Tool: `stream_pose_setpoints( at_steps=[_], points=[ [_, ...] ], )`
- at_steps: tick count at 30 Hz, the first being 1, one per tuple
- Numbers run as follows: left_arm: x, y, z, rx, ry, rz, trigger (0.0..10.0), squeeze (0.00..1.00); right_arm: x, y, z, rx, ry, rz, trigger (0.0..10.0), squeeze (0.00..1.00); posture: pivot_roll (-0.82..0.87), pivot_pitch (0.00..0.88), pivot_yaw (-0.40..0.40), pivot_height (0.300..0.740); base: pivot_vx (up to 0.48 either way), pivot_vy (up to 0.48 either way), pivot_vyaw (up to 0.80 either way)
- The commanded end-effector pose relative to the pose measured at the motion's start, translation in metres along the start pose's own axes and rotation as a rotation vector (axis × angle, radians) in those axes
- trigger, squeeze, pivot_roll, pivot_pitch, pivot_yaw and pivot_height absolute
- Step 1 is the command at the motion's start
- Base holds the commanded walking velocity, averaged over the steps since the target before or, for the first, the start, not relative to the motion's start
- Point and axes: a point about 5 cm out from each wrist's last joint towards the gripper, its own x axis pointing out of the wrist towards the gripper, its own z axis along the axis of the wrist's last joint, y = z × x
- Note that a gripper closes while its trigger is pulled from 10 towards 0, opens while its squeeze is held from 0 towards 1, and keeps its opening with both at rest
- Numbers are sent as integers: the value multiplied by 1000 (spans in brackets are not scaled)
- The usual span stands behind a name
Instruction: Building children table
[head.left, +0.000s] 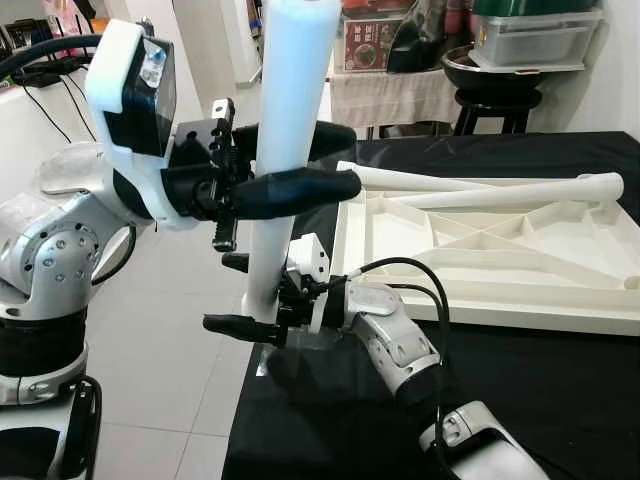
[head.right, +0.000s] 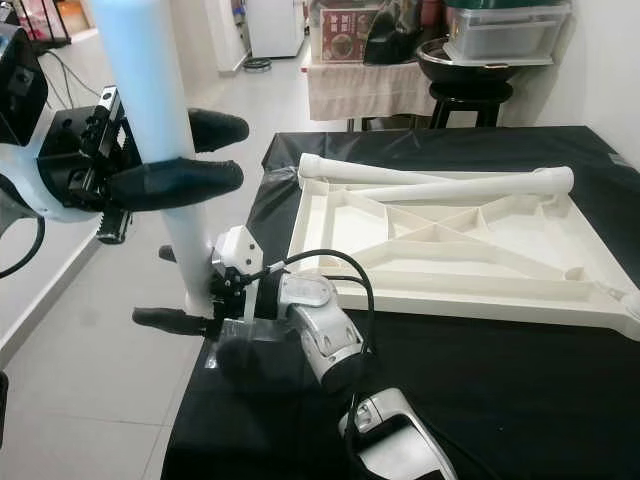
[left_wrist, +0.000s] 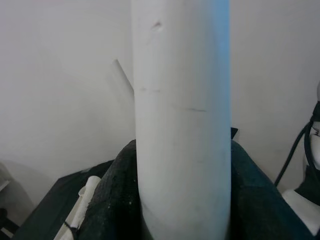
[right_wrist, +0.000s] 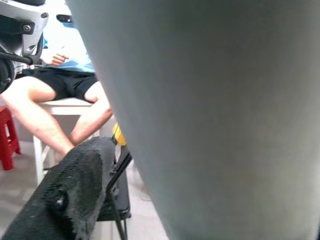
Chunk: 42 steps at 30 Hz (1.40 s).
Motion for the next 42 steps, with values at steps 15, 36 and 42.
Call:
stream_pose_setpoints(
  at_steps=[15,36,42],
  points=[
    [13,-1,7,17,-126,-43,0,0,35,5,19,-207,-70,26,0,0,-61,0,85,740,0,0,0],
    [-86,24,-6,52,-196,812,10000,1000,0,-43,34,-154,-133,-307,0,0,-67,0,82,740,0,0,0],
    [-138,27,0,142,-187,1255,10000,1000,-14,-61,43,-149,-149,-447,0,0,-59,0,80,740,0,0,0]
  ],
)
